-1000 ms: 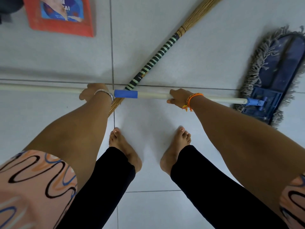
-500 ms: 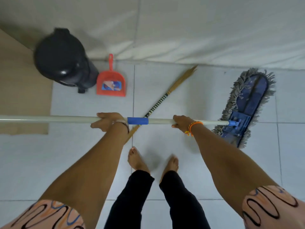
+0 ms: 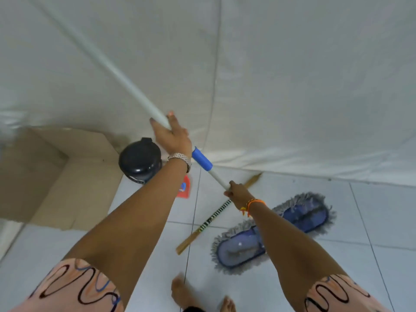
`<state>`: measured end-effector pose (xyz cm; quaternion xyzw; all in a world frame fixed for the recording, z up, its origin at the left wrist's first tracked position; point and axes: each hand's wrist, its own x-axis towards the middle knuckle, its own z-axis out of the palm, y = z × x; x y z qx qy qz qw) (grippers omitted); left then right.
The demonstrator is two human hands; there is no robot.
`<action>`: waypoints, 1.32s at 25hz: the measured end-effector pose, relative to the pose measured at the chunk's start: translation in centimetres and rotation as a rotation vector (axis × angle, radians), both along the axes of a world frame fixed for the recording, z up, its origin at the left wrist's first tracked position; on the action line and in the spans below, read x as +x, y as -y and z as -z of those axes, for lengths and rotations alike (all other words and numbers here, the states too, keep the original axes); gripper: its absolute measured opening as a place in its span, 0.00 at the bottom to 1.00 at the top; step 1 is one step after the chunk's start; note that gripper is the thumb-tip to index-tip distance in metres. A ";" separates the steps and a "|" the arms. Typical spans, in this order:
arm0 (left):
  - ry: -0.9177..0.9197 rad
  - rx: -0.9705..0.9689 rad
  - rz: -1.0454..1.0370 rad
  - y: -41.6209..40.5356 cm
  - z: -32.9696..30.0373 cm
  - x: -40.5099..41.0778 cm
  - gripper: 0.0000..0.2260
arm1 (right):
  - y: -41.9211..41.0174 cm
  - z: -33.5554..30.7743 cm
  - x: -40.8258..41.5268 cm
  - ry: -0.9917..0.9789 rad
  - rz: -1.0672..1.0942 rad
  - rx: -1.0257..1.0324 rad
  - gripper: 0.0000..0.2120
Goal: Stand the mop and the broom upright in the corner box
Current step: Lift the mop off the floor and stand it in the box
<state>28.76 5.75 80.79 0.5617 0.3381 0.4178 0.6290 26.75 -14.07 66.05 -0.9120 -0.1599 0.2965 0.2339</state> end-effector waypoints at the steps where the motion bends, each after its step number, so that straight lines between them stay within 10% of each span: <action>1: 0.043 0.038 0.074 0.1 -1.2 0.0 0.07 | -0.8 -1.1 -0.4 0.028 0.029 0.028 0.15; 14: 0.058 0.407 0.570 -13.2 -13.2 -3.3 0.09 | -20.8 -6.6 -7.5 -0.046 0.113 0.373 0.11; 33: 0.012 0.590 0.682 -46.0 -17.8 -9.7 0.13 | -57.4 -10.1 -12.0 -0.097 0.049 0.528 0.14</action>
